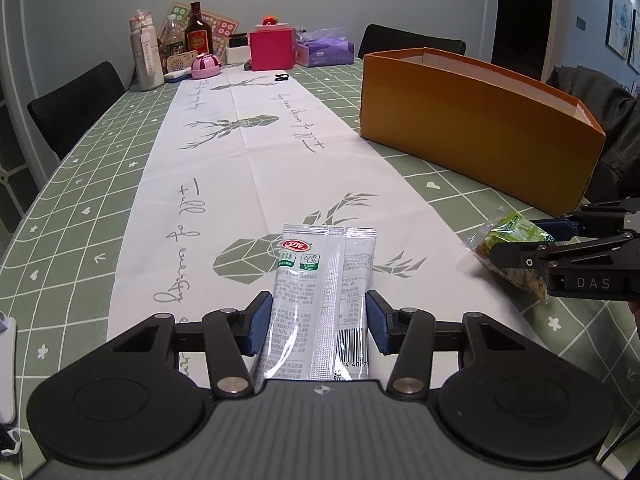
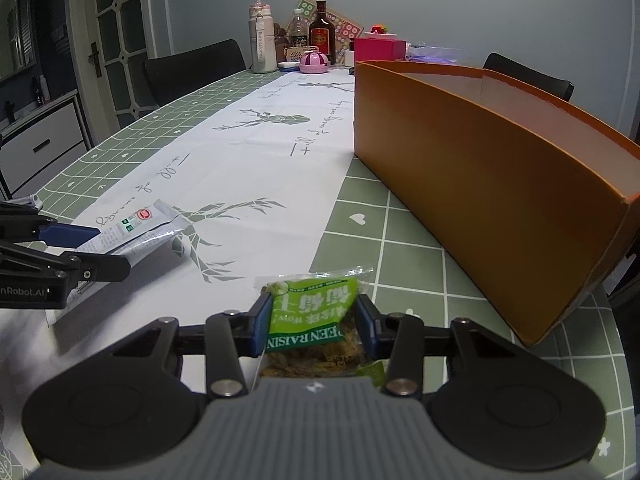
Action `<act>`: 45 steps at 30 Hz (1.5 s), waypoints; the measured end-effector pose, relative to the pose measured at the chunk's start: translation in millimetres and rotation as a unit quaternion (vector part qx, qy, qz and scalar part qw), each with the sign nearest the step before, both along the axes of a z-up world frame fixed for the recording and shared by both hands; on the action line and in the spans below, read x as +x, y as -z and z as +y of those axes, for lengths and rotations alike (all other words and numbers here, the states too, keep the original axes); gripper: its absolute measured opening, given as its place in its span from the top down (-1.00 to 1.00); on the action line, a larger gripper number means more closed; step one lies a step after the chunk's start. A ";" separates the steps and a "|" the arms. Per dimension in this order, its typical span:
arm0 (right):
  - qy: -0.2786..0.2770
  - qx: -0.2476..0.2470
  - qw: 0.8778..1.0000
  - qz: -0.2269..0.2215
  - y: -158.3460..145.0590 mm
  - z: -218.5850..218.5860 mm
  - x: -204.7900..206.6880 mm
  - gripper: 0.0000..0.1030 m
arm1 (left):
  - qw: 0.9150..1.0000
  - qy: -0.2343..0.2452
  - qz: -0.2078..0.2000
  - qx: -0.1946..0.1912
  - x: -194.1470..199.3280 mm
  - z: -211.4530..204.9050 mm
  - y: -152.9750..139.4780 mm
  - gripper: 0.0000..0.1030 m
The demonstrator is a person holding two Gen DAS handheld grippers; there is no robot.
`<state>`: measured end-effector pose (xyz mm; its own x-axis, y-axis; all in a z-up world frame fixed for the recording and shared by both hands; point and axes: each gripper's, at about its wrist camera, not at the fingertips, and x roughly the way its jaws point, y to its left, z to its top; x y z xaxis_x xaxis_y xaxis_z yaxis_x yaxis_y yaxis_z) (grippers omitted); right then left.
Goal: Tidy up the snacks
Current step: 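Carry the white packet and green raisin bag up over the orange box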
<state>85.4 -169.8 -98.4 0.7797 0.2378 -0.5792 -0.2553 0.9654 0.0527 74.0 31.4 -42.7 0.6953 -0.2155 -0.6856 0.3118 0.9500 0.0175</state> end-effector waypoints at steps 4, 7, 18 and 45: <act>0.004 0.012 1.000 0.010 -7.8 -8.0 -5.4 0.20 | 1.000 0.010 -0.006 0.002 0.6 -5.3 -7.1 -0.11; 0.008 0.026 1.000 0.014 -19.3 -16.9 -10.5 0.21 | 1.000 0.022 -0.010 -0.001 2.9 -11.0 -15.9 -0.11; 0.037 0.026 0.999 -0.027 -78.8 -51.1 -27.7 0.21 | 0.993 0.099 -0.058 -0.009 12.9 -60.1 -64.7 -0.10; 0.090 -0.009 0.993 -0.073 -172.9 -132.7 9.5 0.21 | 0.975 0.191 -0.112 -0.004 62.9 -154.0 -132.1 -0.10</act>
<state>94.9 -302.4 74.5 0.8842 0.0777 -0.4606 -0.0826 0.9965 0.0097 136.9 -122.6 89.4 0.6957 -0.4936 -0.5219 0.6323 0.7656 0.1188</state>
